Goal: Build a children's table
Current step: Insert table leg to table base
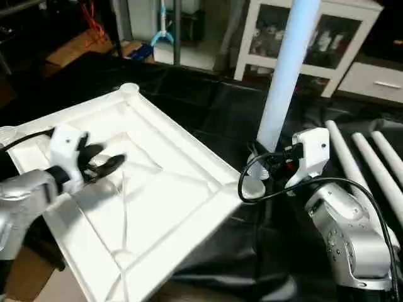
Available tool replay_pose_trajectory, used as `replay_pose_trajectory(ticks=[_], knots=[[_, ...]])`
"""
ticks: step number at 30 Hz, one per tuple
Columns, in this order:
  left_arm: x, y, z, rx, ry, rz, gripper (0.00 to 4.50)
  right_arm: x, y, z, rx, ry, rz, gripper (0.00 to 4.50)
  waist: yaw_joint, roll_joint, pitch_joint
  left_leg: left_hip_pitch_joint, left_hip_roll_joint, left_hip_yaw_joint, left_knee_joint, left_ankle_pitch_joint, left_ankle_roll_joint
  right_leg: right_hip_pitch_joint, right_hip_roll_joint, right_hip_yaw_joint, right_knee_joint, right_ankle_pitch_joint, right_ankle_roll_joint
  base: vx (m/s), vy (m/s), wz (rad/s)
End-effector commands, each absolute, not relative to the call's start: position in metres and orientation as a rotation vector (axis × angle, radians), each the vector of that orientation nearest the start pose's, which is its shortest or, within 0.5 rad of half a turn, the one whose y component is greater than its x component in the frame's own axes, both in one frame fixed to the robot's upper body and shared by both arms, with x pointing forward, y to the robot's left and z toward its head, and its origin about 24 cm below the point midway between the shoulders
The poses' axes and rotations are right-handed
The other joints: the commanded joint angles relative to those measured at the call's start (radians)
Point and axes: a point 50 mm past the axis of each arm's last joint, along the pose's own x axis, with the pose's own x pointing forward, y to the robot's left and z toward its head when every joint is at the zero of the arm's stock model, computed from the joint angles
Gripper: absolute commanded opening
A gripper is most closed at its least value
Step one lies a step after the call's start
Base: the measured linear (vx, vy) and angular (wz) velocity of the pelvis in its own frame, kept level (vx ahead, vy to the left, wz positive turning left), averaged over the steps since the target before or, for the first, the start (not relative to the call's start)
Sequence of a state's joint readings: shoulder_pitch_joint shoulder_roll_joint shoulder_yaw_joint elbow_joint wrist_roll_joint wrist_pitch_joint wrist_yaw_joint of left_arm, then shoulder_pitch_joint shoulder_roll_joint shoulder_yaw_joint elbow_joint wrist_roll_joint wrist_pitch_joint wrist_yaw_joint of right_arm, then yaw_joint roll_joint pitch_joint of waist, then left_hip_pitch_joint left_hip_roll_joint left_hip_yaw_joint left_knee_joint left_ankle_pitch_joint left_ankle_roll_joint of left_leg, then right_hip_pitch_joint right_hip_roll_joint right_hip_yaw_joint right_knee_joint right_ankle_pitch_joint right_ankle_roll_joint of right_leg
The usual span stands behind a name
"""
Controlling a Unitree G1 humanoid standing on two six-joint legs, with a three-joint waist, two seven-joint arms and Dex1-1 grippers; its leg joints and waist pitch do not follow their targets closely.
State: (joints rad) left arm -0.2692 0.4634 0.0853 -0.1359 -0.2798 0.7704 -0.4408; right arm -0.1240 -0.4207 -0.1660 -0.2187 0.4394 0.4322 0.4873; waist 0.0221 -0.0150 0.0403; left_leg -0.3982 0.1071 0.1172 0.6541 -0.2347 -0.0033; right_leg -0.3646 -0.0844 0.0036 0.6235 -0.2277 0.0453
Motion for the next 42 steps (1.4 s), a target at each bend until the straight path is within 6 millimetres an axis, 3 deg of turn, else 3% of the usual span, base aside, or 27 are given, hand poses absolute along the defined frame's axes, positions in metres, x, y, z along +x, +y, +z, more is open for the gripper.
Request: replay_pose_trajectory(ticks=[1, 2, 4, 5, 6, 7, 8, 10, 11, 16, 17, 18, 21, 22, 24, 25, 26, 28, 29, 30, 32, 35, 37, 42], knots=[[0.287, 0.220, 0.096, 0.087, 0.433, -0.315, 3.54, 0.266, -0.211, 0.118, 0.001, 0.030, 0.474, 1.91, -0.013, 0.006, -0.040, 0.035, 0.088, -0.019, -0.114, -0.227, -0.012, 0.024, -0.049, 0.011, -0.065, -0.119, -0.270, -0.071, -0.015, 0.03], [0.287, 0.225, 0.094, 0.112, 0.465, -0.287, 3.54, 0.266, -0.212, 0.118, 0.004, 0.029, 0.473, 1.91, -0.012, 0.016, -0.039, 0.041, 0.090, -0.015, -0.115, -0.275, -0.032, 0.015, -0.052, 0.011, -0.070, -0.173, -0.257, -0.071, -0.015, 0.03], [0.286, 0.229, 0.092, 0.137, 0.498, -0.264, 3.54, 0.267, -0.212, 0.118, 0.009, 0.027, 0.472, 1.91, -0.020, 0.009, -0.039, 0.036, 0.092, -0.011, -0.120, -0.309, -0.053, 0.014, -0.053, 0.007, -0.076, -0.227, -0.226, -0.062, -0.011, 0.03], [0.285, 0.234, 0.087, 0.185, 0.540, -0.247, 3.54, 0.266, -0.212, 0.119, 0.009, 0.025, 0.471, 1.91, -0.021, 0.009, -0.039, 0.036, 0.093, -0.010, -0.121, -0.311, -0.059, 0.013, -0.054, 0.007, -0.077, -0.235, -0.216, -0.058, -0.010, 0.02], [0.283, 0.238, 0.083, 0.225, 0.574, -0.236, 3.54, 0.265, -0.214, 0.119, 0.006, 0.023, 0.469, 1.91, -0.023, 0.016, -0.039, 0.036, 0.094, -0.010, -0.123, -0.323, -0.069, 0.008, -0.053, 0.006, -0.081, -0.249, -0.196, 0.000, 0.000, 0.00], [0.283, 0.241, 0.082, 0.232, 0.583, -0.219, 3.54, 0.265, -0.215, 0.119, 0.005, 0.022, 0.466, 1.91, -0.027, 0.014, -0.041, 0.031, 0.095, -0.010, -0.125, -0.325, -0.078, 0.010, -0.052, 0.004, -0.078, -0.251, -0.185, 0.000, 0.000, 0.00], [0.283, 0.242, 0.082, 0.228, 0.584, -0.210, 3.54, 0.264, -0.215, 0.119, 0.005, 0.021, 0.465, 1.91, -0.027, 0.018, -0.041, 0.031, 0.097, -0.010, -0.126, -0.323, -0.085, 0.009, -0.052, 0.004, -0.077, -0.242, -0.182, 0.000, 0.000, 0.00], [0.284, 0.247, 0.078, 0.244, 0.620, -0.175, 3.54, 0.263, -0.217, 0.119, 0.006, 0.020, 0.456, 1.91, -0.027, 0.016, -0.043, 0.034, 0.096, -0.007, -0.124, -0.321, -0.085, 0.004, -0.051, 0.005, -0.077, -0.219, -0.189, 0.000, 0.000, 0.00], [0.284, 0.248, 0.075, 0.249, 0.631, -0.172, 3.54, 0.263, -0.217, 0.119, 0.006, 0.019, 0.453, 1.91, -0.025, 0.021, -0.044, 0.032, 0.096, -0.007, -0.124, -0.304, -0.080, 0.005, -0.052, 0.006, -0.076, -0.197, -0.193, 0.000, 0.000, 0.00], [0.306, 0.241, 0.058, 0.313, 0.619, -0.212, 3.54, 0.263, -0.216, 0.120, 0.009, 0.014, 0.451, 1.91, -0.021, 0.014, -0.047, 0.030, 0.092, 0.001, -0.121, -0.237, -0.045, 0.008, -0.050, 0.007, -0.078, -0.127, -0.206, 0.000, 0.000, 0.00], [0.309, 0.240, 0.057, 0.320, 0.612, -0.217, 3.54, 0.263, -0.215, 0.120, 0.009, 0.013, 0.452, 1.91, -0.018, 0.015, -0.055, 0.031, 0.095, 0.003, -0.118, -0.181, -0.029, 0.015, -0.053, 0.008, -0.071, -0.053, -0.216, 0.000, 0.000, 0.00], [0.310, 0.239, 0.057, 0.324, 0.609, -0.220, 3.54, 0.263, -0.215, 0.120, 0.009, 0.013, 0.452, 1.91, -0.018, 0.014, -0.054, 0.029, 0.094, 0.003, -0.119, -0.165, -0.023, 0.016, -0.052, 0.007, -0.070, -0.034, -0.220, 0.000, 0.000, 0.00], [0.338, 0.229, 0.057, 0.459, 0.500, -0.255, 3.54, 0.262, -0.214, 0.121, 0.008, 0.007, 0.457, 1.91, -0.011, 0.016, -0.057, 0.038, 0.091, 0.012, -0.113, -0.156, 0.009, 0.013, -0.050, 0.008, -0.078, -0.021, -0.227, 0.000, 0.000, 0.00], [0.348, 0.223, 0.057, 0.546, 0.463, -0.294, 3.54, 0.260, -0.214, 0.121, 0.007, 0.007, 0.458, 1.91, -0.005, 0.022, -0.059, 0.038, 0.095, 0.010, -0.114, -0.135, 0.011, 0.016, -0.053, 0.009, -0.074, 0.015, -0.230, 0.000, 0.000, 0.00], [0.353, 0.219, 0.056, 0.605, 0.449, -0.314, 3.54, 0.259, -0.214, 0.121, 0.007, 0.008, 0.458, 1.91, -0.001, 0.021, -0.059, 0.035, 0.101, 0.009, -0.119, -0.136, 0.003, 0.020, -0.053, 0.006, -0.070, 0.036, -0.228, 0.000, 0.000, 0.00], [0.355, 0.216, 0.058, 0.636, 0.431, -0.331, 3.54, 0.259, -0.214, 0.121, 0.007, 0.007, 0.458, 1.91, -0.002, 0.020, -0.059, 0.035, 0.105, 0.007, -0.123, -0.148, -0.009, 0.020, -0.055, 0.004, -0.064, 0.044, -0.235, 0.000, 0.000, 0.00], [0.358, 0.210, 0.060, 0.673, 0.398, -0.366, 3.54, 0.258, -0.214, 0.121, 0.007, 0.007, 0.458, 1.91, -0.004, 0.029, -0.059, 0.036, 0.105, 0.007, -0.123, -0.155, -0.012, 0.019, -0.054, 0.004, -0.064, 0.043, -0.238, 0.000, 0.000, 0.00], [0.367, 0.197, 0.065, 0.696, 0.333, -0.413, 3.54, 0.255, -0.213, 0.121, 0.011, 0.007, 0.451, 1.91, -0.003, 0.021, -0.061, 0.042, 0.106, 0.011, -0.122, -0.174, -0.016, 0.019, -0.056, 0.005, -0.067, 0.047, -0.248, 0.000, 0.000, 0.00], [0.369, 0.192, 0.067, 0.705, 0.304, -0.434, 3.54, 0.254, -0.213, 0.121, 0.012, 0.006, 0.450, 1.91, -0.001, 0.020, -0.059, 0.039, 0.105, 0.013, -0.122, -0.161, -0.006, 0.019, -0.057, 0.005, -0.071, 0.051, -0.248, 0.000, 0.000, 0.00], [0.373, 0.186, 0.070, 0.715, 0.268, -0.440, 3.54, 0.253, -0.213, 0.121, 0.016, 0.006, 0.447, 1.91, -0.001, 0.028, -0.061, 0.041, 0.105, 0.013, -0.121, -0.152, -0.008, 0.020, -0.059, 0.005, -0.067, 0.064, -0.252, 0.000, 0.000, 0.00], [0.380, 0.172, 0.082, 0.689, 0.159, -0.469, 3.54, 0.252, -0.212, 0.121, 0.019, 0.006, 0.446, 1.91, 0.000, 0.022, -0.060, 0.039, 0.106, 0.015, -0.118, -0.131, 0.007, 0.021, -0.059, 0.005, -0.068, 0.088, -0.264, 0.000, 0.000, 0.00], [0.385, 0.164, 0.093, 0.603, 0.089, -0.486, 3.54, 0.250, -0.211, 0.121, 0.022, 0.004, 0.445, 1.91, 0.004, 0.027, -0.064, 0.039, 0.108, 0.016, -0.112, -0.079, 0.027, 0.024, -0.063, 0.004, -0.060, 0.162, -0.291, 0.000, 0.000, 0.00], [0.383, 0.173, 0.096, 0.560, 0.079, -0.509, 3.54, 0.249, -0.210, 0.121, 0.026, 0.002, 0.440, 1.91, 0.001, 0.024, -0.063, 0.032, 0.107, 0.017, -0.112, -0.061, 0.040, 0.026, -0.065, 0.001, -0.057, 0.171, -0.303, 0.000, 0.000, 0.00], [0.377, 0.195, 0.086, 0.549, 0.172, -0.502, 3.54, 0.248, -0.211, 0.120, 0.027, 0.005, 0.436, 1.91, -0.022, 0.019, -0.059, 0.026, 0.106, 0.022, -0.113, -0.086, 0.056, 0.027, -0.065, 0.004, -0.060, 0.093, -0.303, 0.000, 0.000, 0.00]])
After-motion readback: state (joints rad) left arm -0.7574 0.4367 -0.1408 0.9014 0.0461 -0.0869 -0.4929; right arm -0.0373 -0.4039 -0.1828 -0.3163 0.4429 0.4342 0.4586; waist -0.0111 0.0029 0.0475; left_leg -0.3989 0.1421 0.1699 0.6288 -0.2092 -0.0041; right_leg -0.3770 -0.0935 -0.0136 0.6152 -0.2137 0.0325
